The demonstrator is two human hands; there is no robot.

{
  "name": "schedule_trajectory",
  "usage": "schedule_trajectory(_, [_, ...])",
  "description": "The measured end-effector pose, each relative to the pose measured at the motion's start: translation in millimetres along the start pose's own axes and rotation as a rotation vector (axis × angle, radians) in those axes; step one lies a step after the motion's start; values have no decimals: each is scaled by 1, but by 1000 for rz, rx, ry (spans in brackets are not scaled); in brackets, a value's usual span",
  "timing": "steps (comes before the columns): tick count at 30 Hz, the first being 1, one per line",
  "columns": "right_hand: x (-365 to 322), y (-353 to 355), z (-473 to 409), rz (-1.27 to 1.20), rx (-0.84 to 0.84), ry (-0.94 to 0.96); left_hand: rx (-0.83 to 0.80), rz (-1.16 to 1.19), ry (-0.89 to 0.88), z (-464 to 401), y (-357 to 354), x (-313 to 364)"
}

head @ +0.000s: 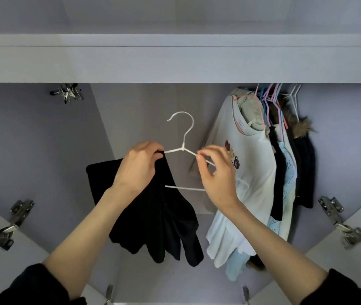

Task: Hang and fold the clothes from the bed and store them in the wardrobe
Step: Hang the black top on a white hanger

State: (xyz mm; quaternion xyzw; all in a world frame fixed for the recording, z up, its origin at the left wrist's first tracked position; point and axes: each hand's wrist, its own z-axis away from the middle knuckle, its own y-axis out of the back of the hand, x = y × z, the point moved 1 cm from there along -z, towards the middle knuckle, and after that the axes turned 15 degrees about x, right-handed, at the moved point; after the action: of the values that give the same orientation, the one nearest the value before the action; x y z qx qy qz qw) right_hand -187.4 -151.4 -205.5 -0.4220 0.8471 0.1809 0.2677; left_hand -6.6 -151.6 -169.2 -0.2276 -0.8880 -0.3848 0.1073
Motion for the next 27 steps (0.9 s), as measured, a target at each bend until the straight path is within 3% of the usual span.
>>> schedule_trajectory(2, [4, 5, 19, -14, -75, 186, 49, 13, 23, -4, 3, -3])
schedule_trajectory(4, [11, 5, 46, 27, -343, 238, 78, 50, 32, -7, 6, -3])
schedule_trajectory(8, [42, -8, 75, 350, -930, 62, 131, 145, 43, -10, 19, 6])
schedule_trajectory(12, [71, -6, 78, 622, -1212, -8, 191, 171, 87, -8, 34, -2])
schedule_trajectory(14, [81, -1, 77, 654, -1236, -30, 202, 172, 136, -4, 37, -11])
schedule_trajectory(22, [102, 39, 25, 600, -1028, -45, 62, -46, 233, 26, 41, -74])
schedule_trajectory(27, [79, 31, 4, 473, -921, 172, 3, -45, 172, 30, 28, -73])
